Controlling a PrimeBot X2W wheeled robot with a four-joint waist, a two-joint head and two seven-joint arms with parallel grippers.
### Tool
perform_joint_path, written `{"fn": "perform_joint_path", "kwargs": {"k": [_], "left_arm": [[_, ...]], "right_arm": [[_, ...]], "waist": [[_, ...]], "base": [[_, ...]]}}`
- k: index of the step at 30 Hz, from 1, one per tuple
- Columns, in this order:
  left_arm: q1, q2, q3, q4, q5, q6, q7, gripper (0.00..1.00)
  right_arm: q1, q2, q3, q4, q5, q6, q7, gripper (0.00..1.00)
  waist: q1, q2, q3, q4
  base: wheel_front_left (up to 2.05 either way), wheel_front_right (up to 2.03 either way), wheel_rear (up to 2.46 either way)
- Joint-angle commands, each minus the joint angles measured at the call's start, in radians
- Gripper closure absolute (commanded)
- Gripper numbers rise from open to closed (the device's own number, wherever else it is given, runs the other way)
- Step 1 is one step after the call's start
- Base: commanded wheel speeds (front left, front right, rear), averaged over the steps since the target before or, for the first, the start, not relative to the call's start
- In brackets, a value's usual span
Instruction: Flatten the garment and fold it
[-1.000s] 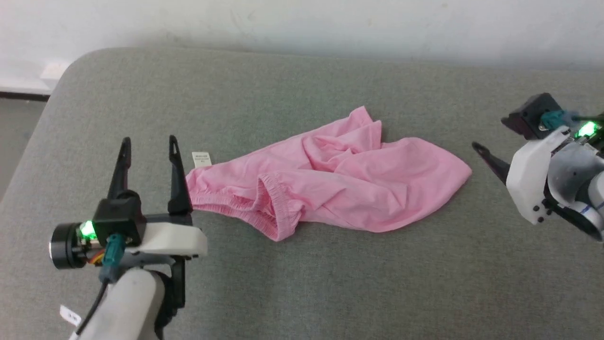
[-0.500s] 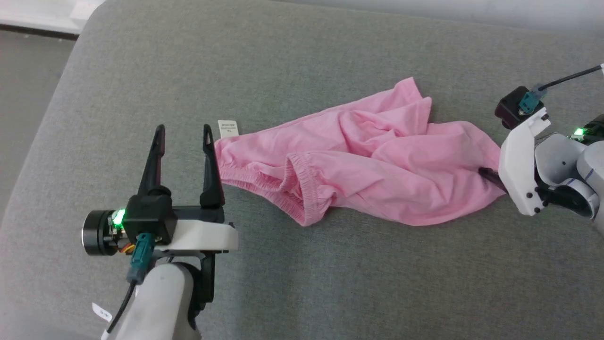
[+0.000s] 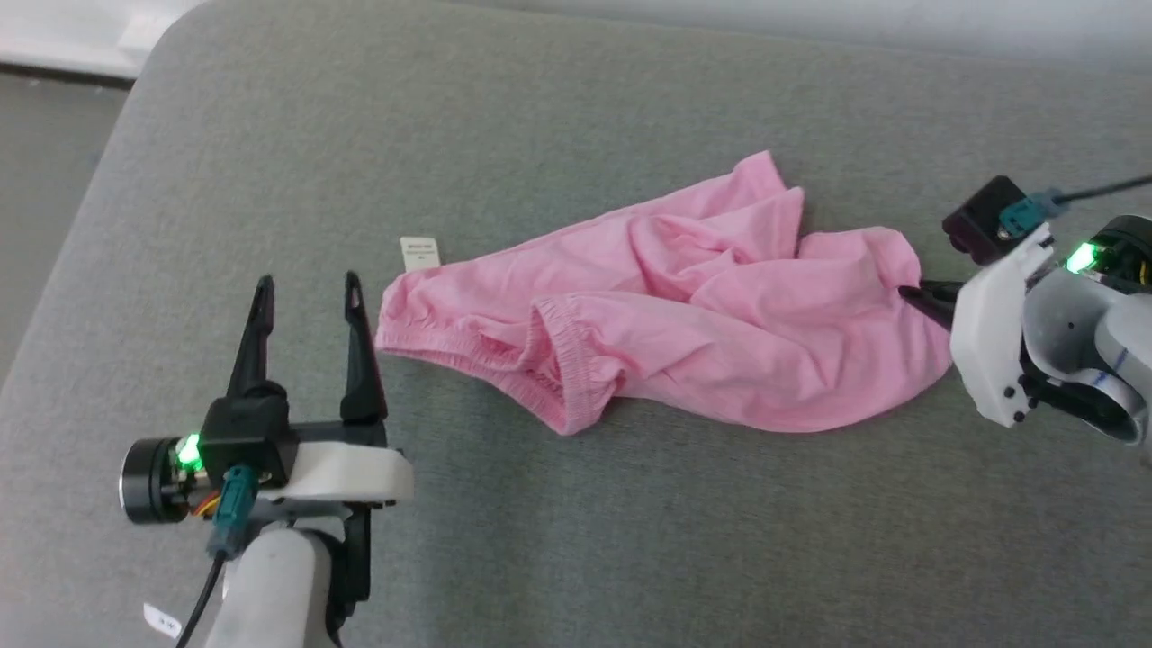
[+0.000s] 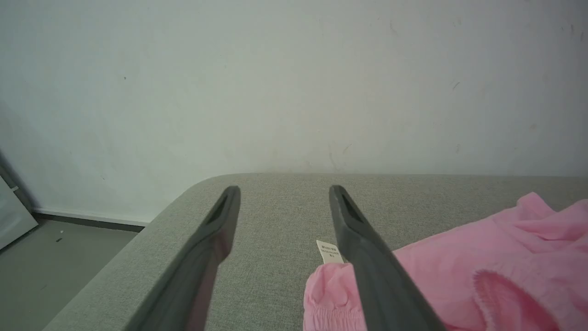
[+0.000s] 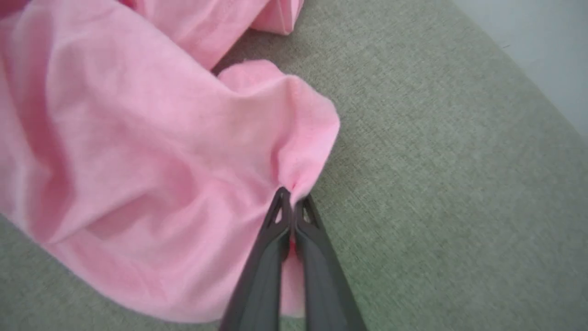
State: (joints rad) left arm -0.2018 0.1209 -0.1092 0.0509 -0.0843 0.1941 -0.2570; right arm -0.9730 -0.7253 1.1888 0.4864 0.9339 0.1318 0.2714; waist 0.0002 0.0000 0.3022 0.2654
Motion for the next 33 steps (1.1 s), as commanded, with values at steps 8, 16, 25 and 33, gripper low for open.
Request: {"fn": "perform_joint_path", "kwargs": {"k": [8, 16, 25, 33], "left_arm": [[0.077, -0.003, 0.048, 0.005, 0.030, -0.020, -0.005, 0.00], [0.118, -0.005, 0.069, -0.002, 0.046, -0.029, -0.005, 0.00], [0.131, -0.006, 0.070, -0.005, 0.059, -0.044, -0.005, 0.00], [0.145, -0.003, 0.064, 0.001, 0.071, -0.049, -0.005, 0.00]], "right_arm": [[0.110, -0.221, -0.023, -0.243, 0.017, -0.001, -0.154, 1.00], [0.457, -0.373, -0.123, -0.321, 0.088, -0.001, -0.211, 1.00], [0.819, -0.269, -0.182, -0.206, 0.131, -0.001, -0.220, 1.00], [0.835, -0.236, -0.374, -0.201, 0.066, -0.001, -0.271, 0.00]], "waist": [[-0.0002, 0.0000, -0.156, -0.198], [-0.0002, 0.0000, -0.187, -0.271], [-0.0002, 0.0000, -0.192, -0.280], [-0.0002, 0.0000, -0.218, -0.268]], "base": [[0.00, 0.00, 0.00], [0.00, 0.00, 0.00], [0.00, 0.00, 0.00], [0.00, 0.00, 0.00]]}}
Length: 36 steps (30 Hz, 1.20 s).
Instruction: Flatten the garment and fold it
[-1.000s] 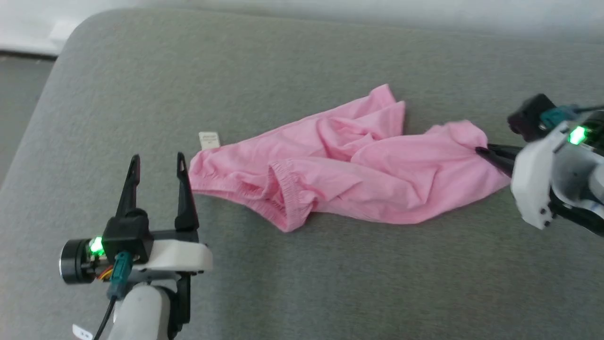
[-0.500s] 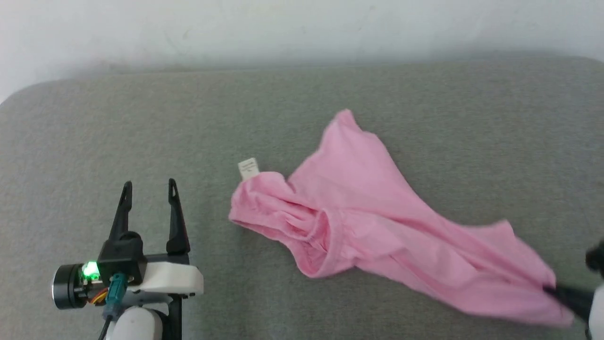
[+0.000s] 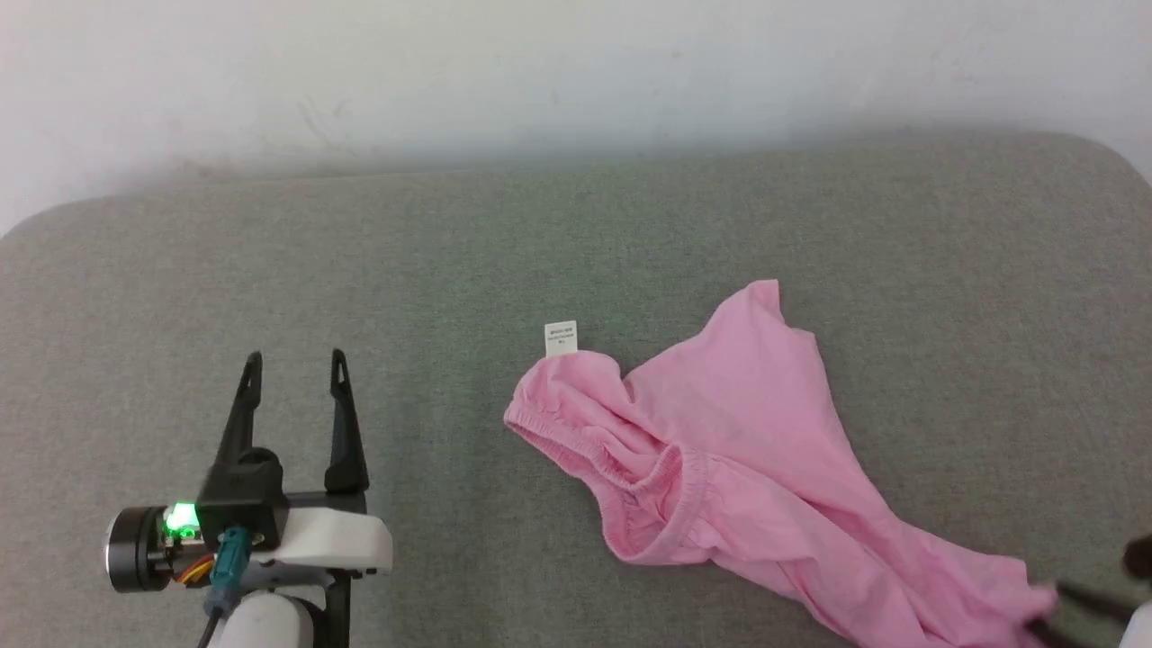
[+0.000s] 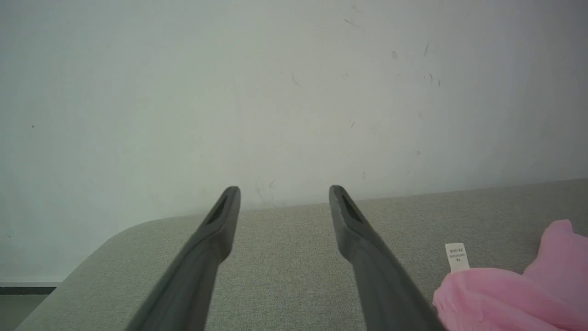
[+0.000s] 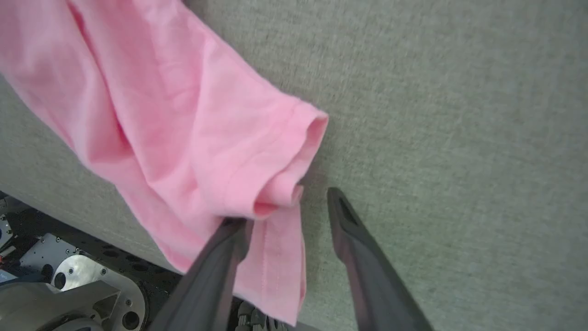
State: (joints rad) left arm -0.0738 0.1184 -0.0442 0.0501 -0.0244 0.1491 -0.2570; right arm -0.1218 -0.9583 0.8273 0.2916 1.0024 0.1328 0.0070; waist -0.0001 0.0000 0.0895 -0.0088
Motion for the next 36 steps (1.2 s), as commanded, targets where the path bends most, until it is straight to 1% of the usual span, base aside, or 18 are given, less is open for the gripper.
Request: {"fn": "perform_joint_path", "kwargs": {"k": [1, 5, 8, 11, 13, 16, 19, 23, 26, 29, 31, 36], "left_arm": [[0.018, -0.001, -0.003, 0.002, 0.012, -0.004, -0.005, 0.00], [0.013, -0.004, -0.013, -0.004, 0.018, -0.002, -0.005, 0.00], [-0.002, -0.007, -0.023, -0.008, 0.021, 0.001, -0.005, 0.00], [-0.026, -0.010, -0.033, -0.011, 0.024, 0.003, -0.005, 0.00], [-0.042, -0.013, -0.040, -0.015, 0.023, 0.003, -0.005, 0.00], [-0.069, -0.020, -0.054, -0.020, 0.021, 0.002, -0.005, 0.00], [-0.099, -0.029, -0.069, -0.024, 0.017, 0.005, -0.005, 0.00], [-0.137, -0.041, -0.086, -0.030, 0.010, 0.010, -0.005, 0.00], [-0.163, -0.048, -0.100, -0.033, 0.005, 0.013, -0.005, 0.00], [-0.188, -0.054, -0.114, -0.034, 0.000, 0.015, -0.005, 0.00], [-0.196, -0.056, -0.119, -0.034, -0.002, 0.015, -0.005, 0.00], [-0.228, -0.062, -0.143, -0.031, -0.007, 0.018, -0.005, 0.00]], "right_arm": [[-0.022, -0.011, -0.048, -0.022, -0.005, -0.002, -0.011, 0.00], [-0.068, -0.059, -0.185, -0.095, -0.066, -0.002, 0.004, 0.00], [-0.134, -0.075, -0.266, -0.143, -0.144, -0.002, 0.060, 0.00], [-0.215, -0.055, -0.321, -0.205, -0.186, -0.002, 0.147, 0.00], [-0.275, -0.044, -0.335, -0.240, -0.218, -0.002, 0.224, 0.00], [-0.371, -0.028, -0.316, -0.270, -0.246, -0.002, 0.357, 0.00], [-0.478, -0.020, -0.257, -0.265, -0.246, -0.002, 0.494, 0.00], [-0.622, 0.011, -0.168, -0.218, -0.219, -0.002, 0.661, 0.00], [-0.709, 0.045, -0.112, -0.164, -0.194, -0.002, 0.752, 0.00], [-0.782, 0.074, -0.054, -0.111, -0.204, -0.002, 0.786, 0.00], [-0.801, 0.084, -0.037, -0.089, -0.207, -0.002, 0.789, 0.00], [-0.847, 0.138, 0.028, 0.035, -0.195, -0.002, 0.751, 0.00]], "waist": [[0.0001, 0.0000, -0.007, 0.012], [0.0001, 0.0000, -0.005, 0.038], [0.0001, 0.0000, 0.011, 0.064], [0.0001, 0.0000, 0.036, 0.093], [0.0001, 0.0000, 0.058, 0.113], [0.0001, 0.0000, 0.102, 0.146], [0.0001, 0.0000, 0.152, 0.180], [0.0001, 0.0000, 0.210, 0.217], [0.0001, 0.0000, 0.250, 0.246], [0.0001, 0.0000, 0.285, 0.271], [0.0001, 0.0000, 0.295, 0.279], [0.0001, 0.0000, 0.332, 0.311]], "base": [[0.00, 0.00, 0.00], [0.00, 0.00, 0.00], [0.00, 0.00, 0.00], [0.00, 0.00, 0.00], [0.00, 0.00, 0.00], [0.00, 0.00, 0.00], [0.00, 0.00, 0.00], [0.00, 0.00, 0.00], [0.00, 0.00, 0.00], [0.00, 0.00, 0.00], [0.00, 0.00, 0.00], [0.00, 0.00, 0.00]]}}
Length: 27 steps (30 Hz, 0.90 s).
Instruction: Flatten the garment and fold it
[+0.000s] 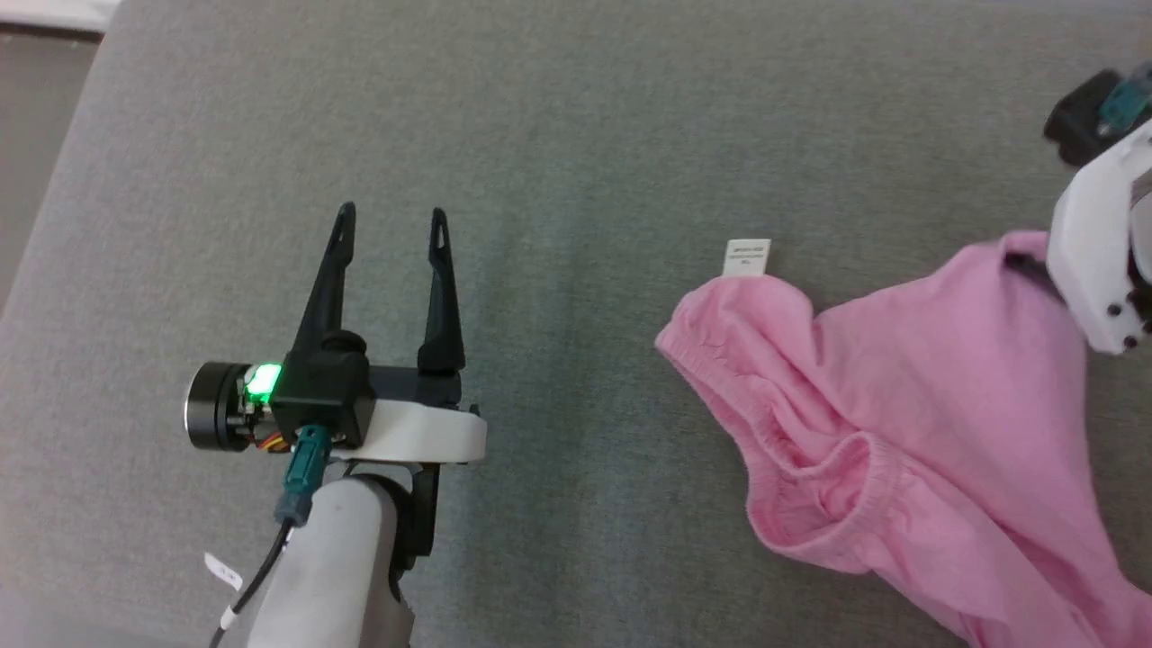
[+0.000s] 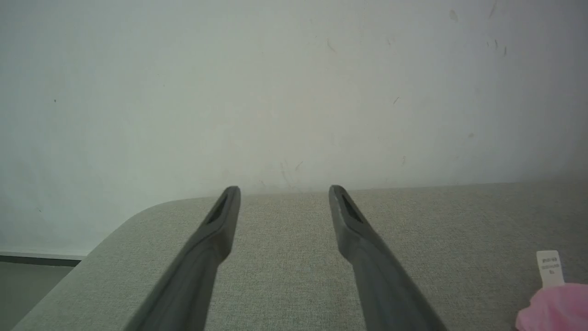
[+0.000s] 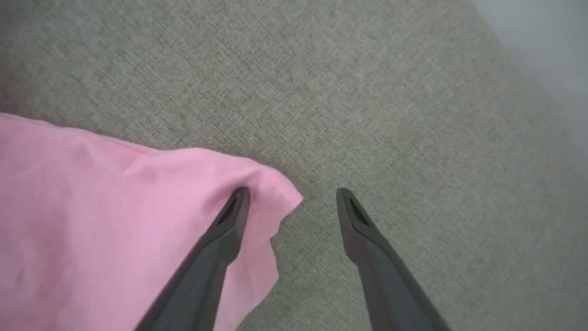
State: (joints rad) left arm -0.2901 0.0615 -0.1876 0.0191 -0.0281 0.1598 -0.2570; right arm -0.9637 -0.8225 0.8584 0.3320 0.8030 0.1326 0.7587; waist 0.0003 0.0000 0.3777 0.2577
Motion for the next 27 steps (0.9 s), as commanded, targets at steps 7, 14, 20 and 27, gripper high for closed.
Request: {"fn": "perform_joint_path", "kwargs": {"k": [7, 14, 20, 27], "left_arm": [[-0.025, -0.008, -0.005, 0.007, -0.001, 0.012, -0.005, 0.00], [-0.033, 0.015, 0.021, 0.033, 0.002, -0.006, -0.005, 0.00], [-0.075, 0.077, 0.067, 0.064, -0.006, -0.049, -0.005, 0.00], [-0.208, 0.148, 0.065, 0.167, -0.031, -0.160, 0.003, 0.00]], "right_arm": [[0.025, 0.026, 0.140, 0.096, 0.040, -0.002, -0.066, 0.00], [-0.024, 0.020, 0.199, 0.106, 0.063, -0.002, -0.271, 1.00], [-0.033, 0.007, 0.200, 0.085, 0.099, -0.002, -0.454, 1.00], [0.001, -0.060, 0.194, 0.036, 0.099, -0.002, -0.563, 1.00]], "waist": [[-0.0003, 0.0000, 0.052, 0.044], [-0.0003, 0.0000, -0.012, -0.013], [-0.0003, 0.0000, -0.094, -0.070], [-0.0003, 0.0000, -0.151, -0.117]], "base": [[0.00, 0.00, 0.00], [0.00, 0.00, 0.00], [0.00, 0.00, 0.00], [0.00, 0.00, 0.00]]}}
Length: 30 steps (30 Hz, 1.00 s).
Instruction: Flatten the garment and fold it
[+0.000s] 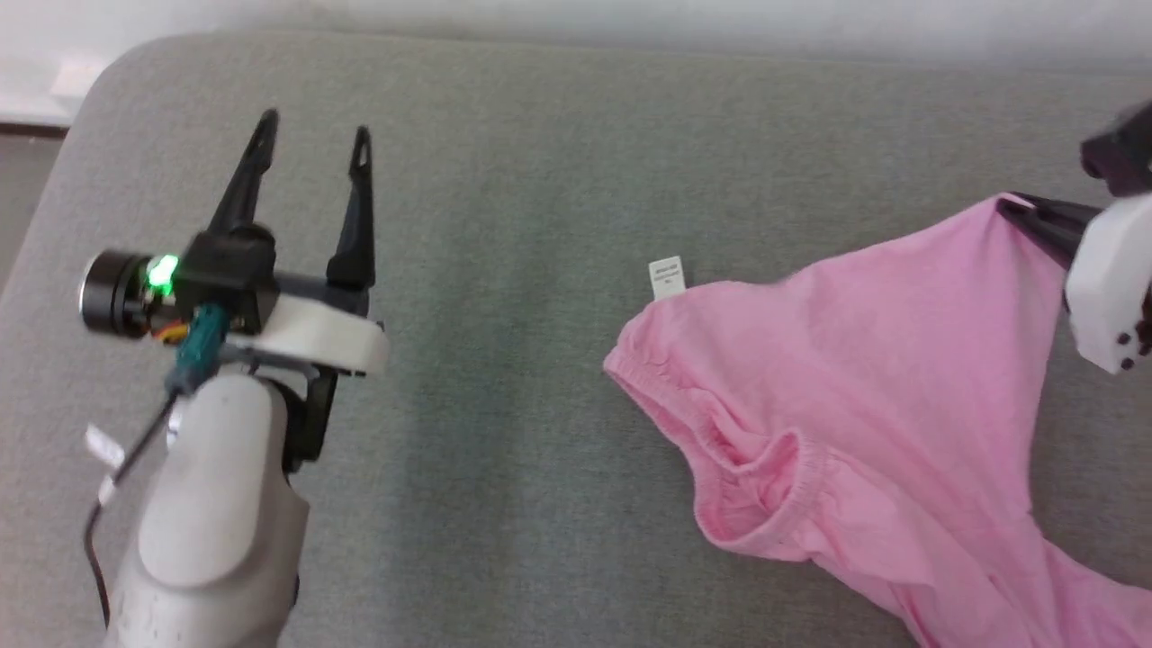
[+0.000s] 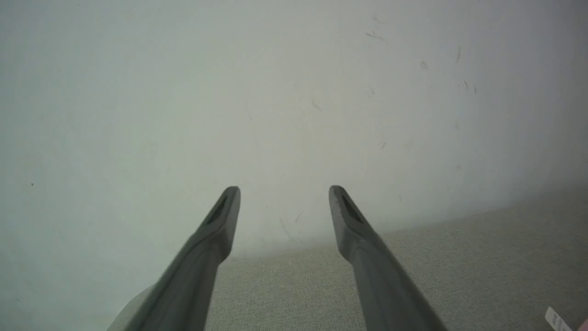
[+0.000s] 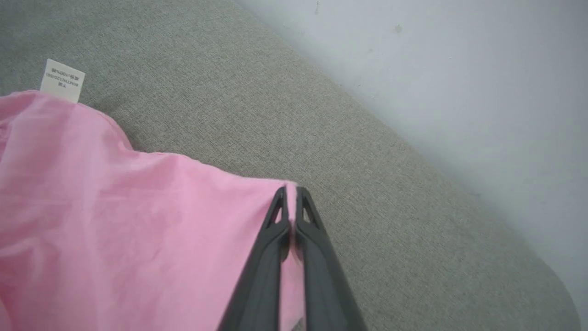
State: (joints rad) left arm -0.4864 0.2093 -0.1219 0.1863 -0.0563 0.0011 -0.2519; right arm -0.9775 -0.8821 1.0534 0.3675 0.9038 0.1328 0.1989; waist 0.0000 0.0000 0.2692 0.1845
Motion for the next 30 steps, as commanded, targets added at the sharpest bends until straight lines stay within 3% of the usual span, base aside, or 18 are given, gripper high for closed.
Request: {"fn": "perform_joint_path", "kwargs": {"k": [1, 5, 8, 11, 21, 25, 30], "left_arm": [[-0.039, 0.006, -0.008, 0.022, -0.012, -0.026, 0.017, 0.00], [-0.157, 0.038, -0.068, 0.090, -0.037, -0.103, 0.137, 0.00], [-0.234, 0.064, -0.142, 0.137, -0.065, -0.126, 0.249, 0.00], [-0.299, 0.087, -0.271, 0.179, -0.153, -0.131, 0.383, 0.00], [-0.508, 0.254, -0.718, 0.152, -0.648, -0.132, 0.855, 0.00], [-0.571, 0.298, -0.856, 0.109, -0.777, -0.132, 0.995, 0.00], [-0.624, 0.308, -0.983, 0.089, -0.873, -0.132, 1.090, 0.00]], "right_arm": [[0.022, -0.008, -0.004, -0.003, -0.003, -0.002, -0.012, 1.00], [0.050, -0.024, -0.021, -0.017, -0.005, -0.002, -0.034, 1.00], [0.065, -0.025, -0.031, -0.024, -0.012, -0.002, -0.043, 1.00], [0.073, -0.013, -0.039, -0.026, -0.021, -0.002, -0.048, 1.00], [0.060, 0.034, -0.054, -0.019, -0.045, -0.002, -0.051, 1.00], [0.047, 0.051, -0.049, -0.009, -0.048, -0.002, -0.046, 1.00], [0.020, 0.077, -0.035, 0.005, -0.051, -0.002, -0.046, 1.00]], "waist": [[0.0000, 0.0000, -0.047, -0.050], [0.0000, 0.0000, -0.053, -0.073], [0.0000, 0.0000, -0.048, -0.089], [0.0000, 0.0000, -0.040, -0.102], [0.0000, 0.0000, 0.006, -0.141], [0.0000, 0.0000, 0.025, -0.154], [0.0000, 0.0000, 0.055, -0.175]], "base": [[0.00, 0.00, 0.00], [0.00, 0.00, 0.00], [0.00, 0.00, 0.00], [0.00, 0.00, 0.00], [0.00, 0.00, 0.00], [0.00, 0.00, 0.00], [0.00, 0.00, 0.00]]}}
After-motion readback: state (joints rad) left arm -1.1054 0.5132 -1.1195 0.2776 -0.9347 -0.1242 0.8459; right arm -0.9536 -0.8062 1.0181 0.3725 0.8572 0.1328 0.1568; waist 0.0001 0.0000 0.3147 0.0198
